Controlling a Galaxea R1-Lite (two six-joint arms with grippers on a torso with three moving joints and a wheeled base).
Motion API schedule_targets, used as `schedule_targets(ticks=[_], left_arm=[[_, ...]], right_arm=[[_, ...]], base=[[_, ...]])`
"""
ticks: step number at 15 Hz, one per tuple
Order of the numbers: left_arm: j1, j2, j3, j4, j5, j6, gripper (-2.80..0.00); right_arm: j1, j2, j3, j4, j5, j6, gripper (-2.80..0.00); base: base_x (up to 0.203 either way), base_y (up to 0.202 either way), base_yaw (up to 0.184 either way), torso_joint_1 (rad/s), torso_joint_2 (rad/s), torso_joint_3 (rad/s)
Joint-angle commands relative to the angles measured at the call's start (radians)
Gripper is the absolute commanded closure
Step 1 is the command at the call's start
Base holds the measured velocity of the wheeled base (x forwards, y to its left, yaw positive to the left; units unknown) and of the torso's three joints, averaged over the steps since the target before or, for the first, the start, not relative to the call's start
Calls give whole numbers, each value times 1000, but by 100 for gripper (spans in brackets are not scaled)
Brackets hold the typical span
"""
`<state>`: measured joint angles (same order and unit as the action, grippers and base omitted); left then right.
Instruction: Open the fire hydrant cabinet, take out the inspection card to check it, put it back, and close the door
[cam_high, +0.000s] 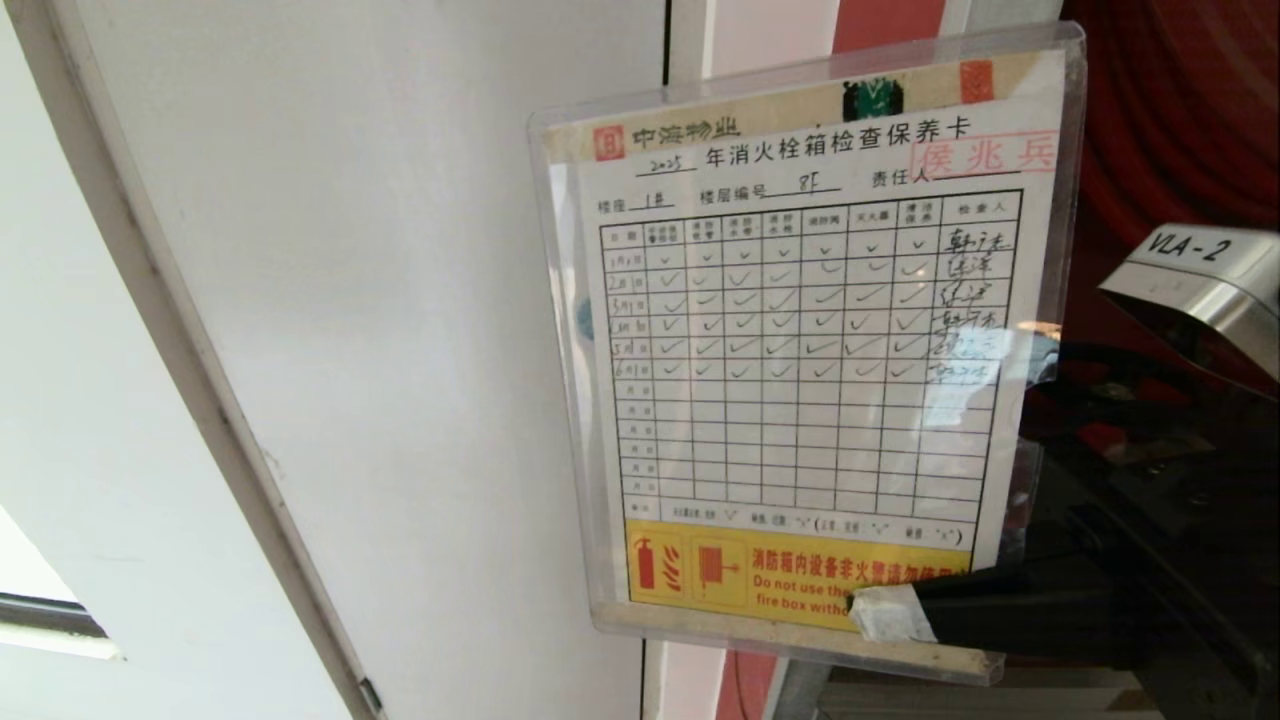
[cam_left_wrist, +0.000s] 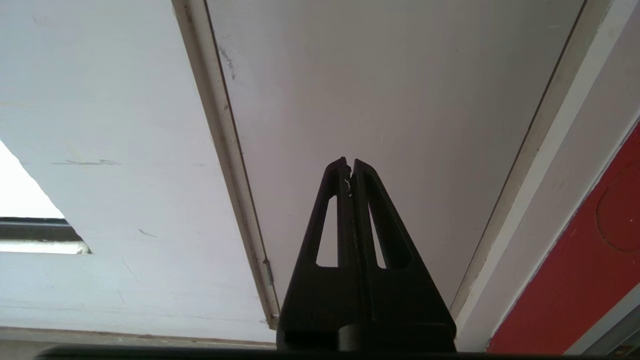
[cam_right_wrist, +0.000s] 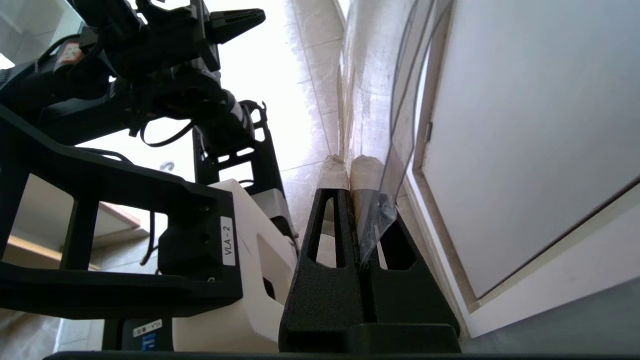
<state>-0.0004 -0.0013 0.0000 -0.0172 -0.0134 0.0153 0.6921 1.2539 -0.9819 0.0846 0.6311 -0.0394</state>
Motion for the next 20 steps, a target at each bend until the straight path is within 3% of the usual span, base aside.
schedule_targets(ticks=[1,13,20], left_arm=[[-1,0,6,-1,0,0,0],[0,0,6,0,0,0,0],[-1,0,6,-1,0,0,0]], right_arm=[[20,10,5,0,5,1,0],[62,39,20,-45,9,19,0],[90,9,30,-42,59,19,0]], base=[[0,0,0,0,0,0],[0,0,0,0,0,0],[0,0,0,0,0,0]])
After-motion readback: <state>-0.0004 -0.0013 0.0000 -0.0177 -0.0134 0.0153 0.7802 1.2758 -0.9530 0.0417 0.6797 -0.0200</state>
